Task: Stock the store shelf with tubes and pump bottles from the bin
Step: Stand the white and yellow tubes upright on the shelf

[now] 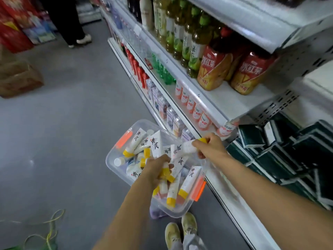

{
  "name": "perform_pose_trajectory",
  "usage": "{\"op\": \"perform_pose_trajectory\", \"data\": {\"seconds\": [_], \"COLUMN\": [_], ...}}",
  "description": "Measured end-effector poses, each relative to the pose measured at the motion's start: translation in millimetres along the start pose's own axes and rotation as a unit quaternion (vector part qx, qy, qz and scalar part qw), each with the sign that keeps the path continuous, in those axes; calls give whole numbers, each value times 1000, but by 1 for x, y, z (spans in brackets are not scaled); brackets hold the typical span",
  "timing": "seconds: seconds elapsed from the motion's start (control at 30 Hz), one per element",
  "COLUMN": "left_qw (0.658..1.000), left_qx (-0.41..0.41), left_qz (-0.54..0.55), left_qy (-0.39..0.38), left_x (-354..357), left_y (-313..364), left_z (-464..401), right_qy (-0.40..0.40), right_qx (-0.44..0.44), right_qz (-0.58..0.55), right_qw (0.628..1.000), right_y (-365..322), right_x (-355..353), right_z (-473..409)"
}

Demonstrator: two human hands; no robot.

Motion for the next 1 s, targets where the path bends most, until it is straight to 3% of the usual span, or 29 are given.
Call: {"op": "perform_pose_trajectory", "data": {"seconds": [0.23, 0.4, 0.73, 1.0], "left_qw": [993, 984, 963, 925], "left_qx": [57, 112, 203, 215], "left_qz": [102, 126, -23, -138], "left_qy": [-22, -52, -173, -280], "left_x": [23, 41, 108, 155], "left_y": [37, 60, 104, 110], "left_z": [32, 57, 106, 130], "right_qy": [-55, -118, -81, -82], "right_qx": [44, 14, -73, -74], "right_qz": [-185, -150, -8, -118], "right_qw": [980, 982, 994, 987], "right_y": [1, -2, -32, -23], "right_x": [-29, -45, -93, -150], "right_z": [36, 61, 98, 122]}}
Point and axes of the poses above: each hand's wrist, its own z-axis away from the middle knuckle, its own x-axis out of the palm, y = z × x, the point moved 3 cm from there along -z, towards the middle knuckle, and after that the axes turned 2 degrees about x, right-handed, at the moved point
